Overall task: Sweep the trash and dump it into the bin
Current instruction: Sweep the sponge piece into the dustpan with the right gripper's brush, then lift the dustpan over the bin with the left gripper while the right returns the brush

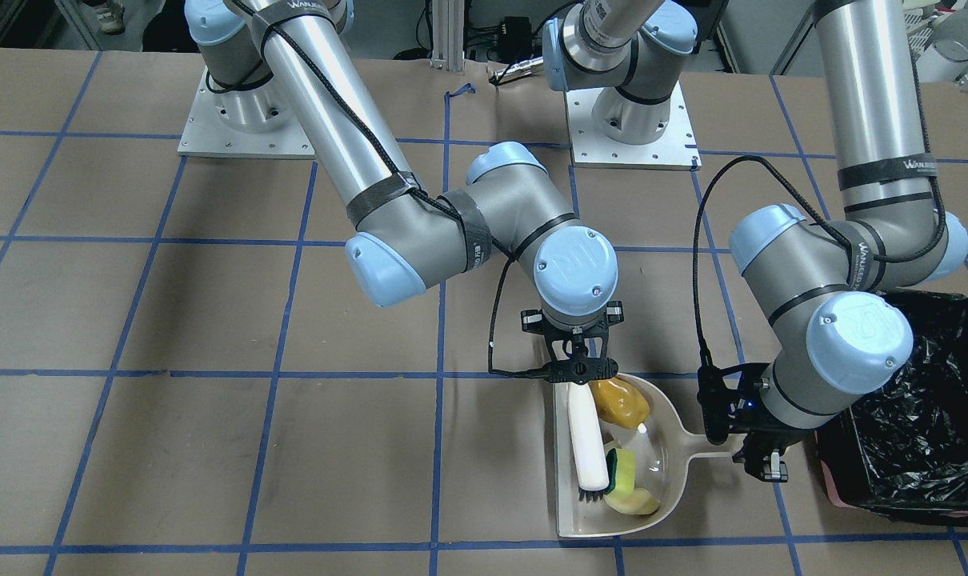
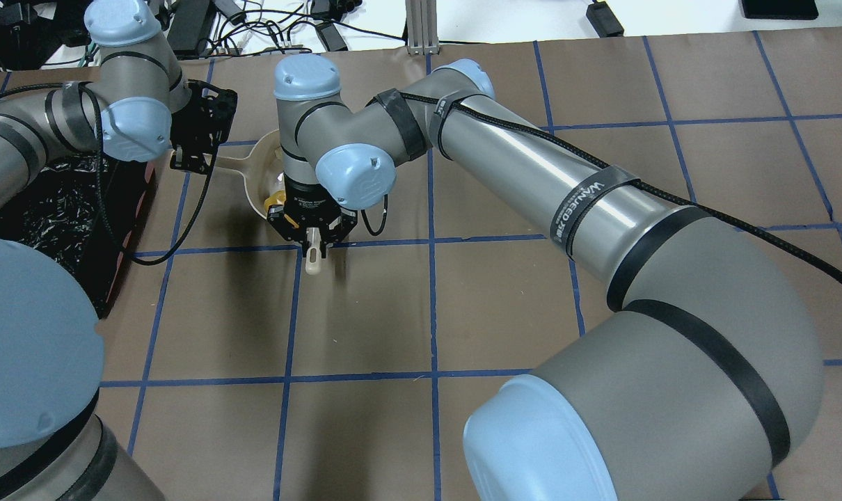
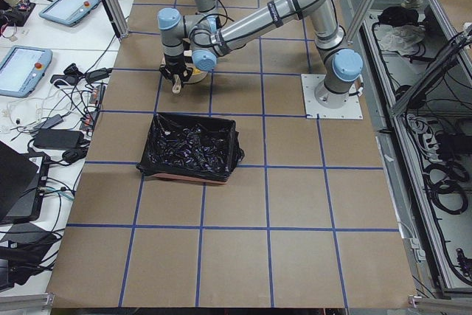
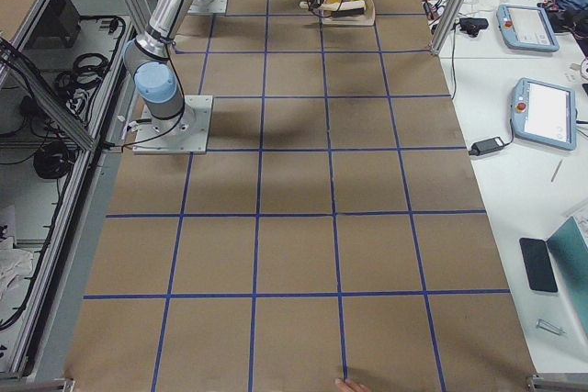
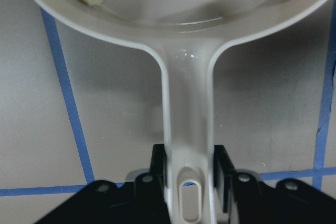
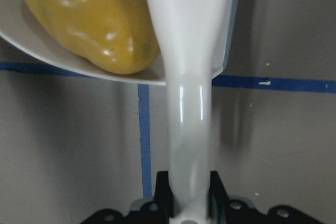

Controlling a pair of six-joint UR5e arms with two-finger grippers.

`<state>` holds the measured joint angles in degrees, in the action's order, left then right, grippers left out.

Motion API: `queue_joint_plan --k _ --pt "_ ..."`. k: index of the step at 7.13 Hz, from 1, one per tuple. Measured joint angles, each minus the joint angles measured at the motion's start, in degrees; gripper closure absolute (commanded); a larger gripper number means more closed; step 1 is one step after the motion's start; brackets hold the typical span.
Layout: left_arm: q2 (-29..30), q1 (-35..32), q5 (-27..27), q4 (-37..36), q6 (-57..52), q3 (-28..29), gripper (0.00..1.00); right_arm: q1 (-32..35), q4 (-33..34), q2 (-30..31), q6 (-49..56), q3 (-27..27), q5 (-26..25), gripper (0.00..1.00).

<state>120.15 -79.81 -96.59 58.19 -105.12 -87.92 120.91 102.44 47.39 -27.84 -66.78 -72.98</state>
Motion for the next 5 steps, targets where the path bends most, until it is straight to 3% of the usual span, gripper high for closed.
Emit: queue_joint_plan --k 3,5 --pt "-0.1 0.0 0.0 -0.2 0.0 -0.1 1.0 -2.6 -0.9 1.1 0.4 -0.8 -2.2 1.0" --pt "-0.1 0.1 0.1 -0.2 0.0 -0.1 1.0 -5.5 -5.2 3.9 0.3 -1.6 -5.1 1.0"
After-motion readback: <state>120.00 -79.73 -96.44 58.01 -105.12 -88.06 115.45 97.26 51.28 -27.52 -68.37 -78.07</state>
